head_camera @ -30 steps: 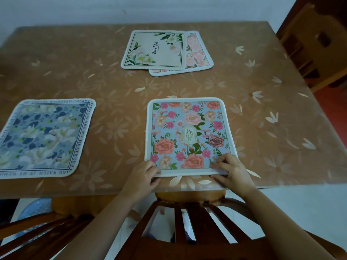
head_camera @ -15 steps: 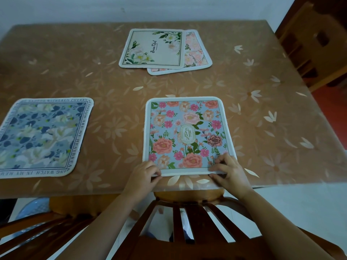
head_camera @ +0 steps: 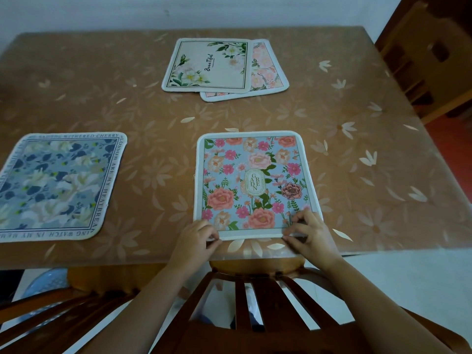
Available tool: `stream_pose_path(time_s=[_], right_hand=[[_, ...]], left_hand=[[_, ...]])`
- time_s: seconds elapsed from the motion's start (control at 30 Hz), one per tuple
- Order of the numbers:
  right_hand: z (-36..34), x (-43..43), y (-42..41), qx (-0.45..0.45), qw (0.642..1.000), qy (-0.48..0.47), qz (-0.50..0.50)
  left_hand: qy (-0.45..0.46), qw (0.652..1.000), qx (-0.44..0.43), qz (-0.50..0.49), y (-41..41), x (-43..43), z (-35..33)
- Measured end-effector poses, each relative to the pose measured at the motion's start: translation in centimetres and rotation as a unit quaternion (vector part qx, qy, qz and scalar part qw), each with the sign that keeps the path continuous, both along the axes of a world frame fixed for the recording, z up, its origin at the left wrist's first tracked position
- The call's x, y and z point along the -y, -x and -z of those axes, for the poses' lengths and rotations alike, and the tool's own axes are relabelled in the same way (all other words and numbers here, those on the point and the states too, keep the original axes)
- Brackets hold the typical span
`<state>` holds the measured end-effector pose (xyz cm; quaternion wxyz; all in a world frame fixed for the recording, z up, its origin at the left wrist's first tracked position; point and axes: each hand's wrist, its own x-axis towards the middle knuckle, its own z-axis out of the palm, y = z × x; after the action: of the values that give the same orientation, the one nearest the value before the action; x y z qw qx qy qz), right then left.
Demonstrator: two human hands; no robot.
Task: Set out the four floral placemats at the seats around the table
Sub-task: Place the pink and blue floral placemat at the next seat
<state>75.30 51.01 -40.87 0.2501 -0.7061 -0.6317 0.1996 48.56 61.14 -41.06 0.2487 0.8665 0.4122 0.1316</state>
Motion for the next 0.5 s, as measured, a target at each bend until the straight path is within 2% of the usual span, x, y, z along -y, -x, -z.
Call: stream_pose_path(time_s=[0.17,0.27,0.4,0.5], right_hand=[[-0.1,-0.6,0.8,0.027,1.000,-0.014,-0.005],[0.1,-1.1,1.4,0.044,0.999,0.014,-0.006],[1.4,-2.3,3.1,0.124,0.991,0.047,-0.022],[2.3,-3.7,4.2,0.191,0.976,0.094,-0.034]], left_hand=[[-0.030,0.999,-0.029,0.004,-0.4,0.0,0.2],[-0.013,0.995,-0.093,0.044,-1.5,-0.8,0.9],[-0.048,0.976,-0.196,0.080,-3.6,-1.0,2.0],[-0.070,0.977,-0.188,0.069,-5.3,-1.0,1.7]])
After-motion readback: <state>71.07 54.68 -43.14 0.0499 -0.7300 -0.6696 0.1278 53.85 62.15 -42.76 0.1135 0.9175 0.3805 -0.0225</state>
